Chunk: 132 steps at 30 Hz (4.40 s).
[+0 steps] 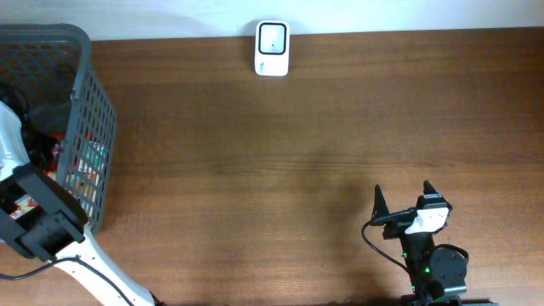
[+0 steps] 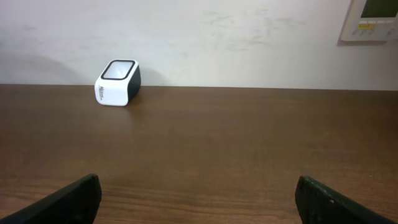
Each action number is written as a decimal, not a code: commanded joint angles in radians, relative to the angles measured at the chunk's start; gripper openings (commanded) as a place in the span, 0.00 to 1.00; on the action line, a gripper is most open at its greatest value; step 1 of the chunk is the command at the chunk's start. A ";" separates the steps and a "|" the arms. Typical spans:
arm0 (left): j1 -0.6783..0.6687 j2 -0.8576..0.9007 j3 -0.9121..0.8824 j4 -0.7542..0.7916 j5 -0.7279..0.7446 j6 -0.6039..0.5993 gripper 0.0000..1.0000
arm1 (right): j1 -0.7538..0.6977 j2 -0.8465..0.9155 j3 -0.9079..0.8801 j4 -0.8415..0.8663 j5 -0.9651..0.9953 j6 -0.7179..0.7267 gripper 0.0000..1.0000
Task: Scan the item barcode
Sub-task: 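Reach the left gripper into the basket and grasp the orange tissue pack, then place the orange tissue pack on the table center with left gripper, then reach the left gripper into the basket and grasp the cream noodle bag, then place the cream noodle bag beside the tissue pack with left gripper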
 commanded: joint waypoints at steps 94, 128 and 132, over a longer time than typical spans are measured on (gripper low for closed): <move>0.032 -0.188 -0.456 0.283 0.067 0.019 0.77 | -0.006 -0.006 -0.008 -0.003 0.002 0.000 0.98; -0.876 -0.698 -0.059 0.165 0.739 0.558 0.00 | -0.006 -0.006 -0.008 -0.003 0.002 0.000 0.99; -1.067 -0.468 -0.059 0.225 0.452 0.399 0.00 | -0.006 -0.006 -0.008 -0.003 0.002 0.000 0.99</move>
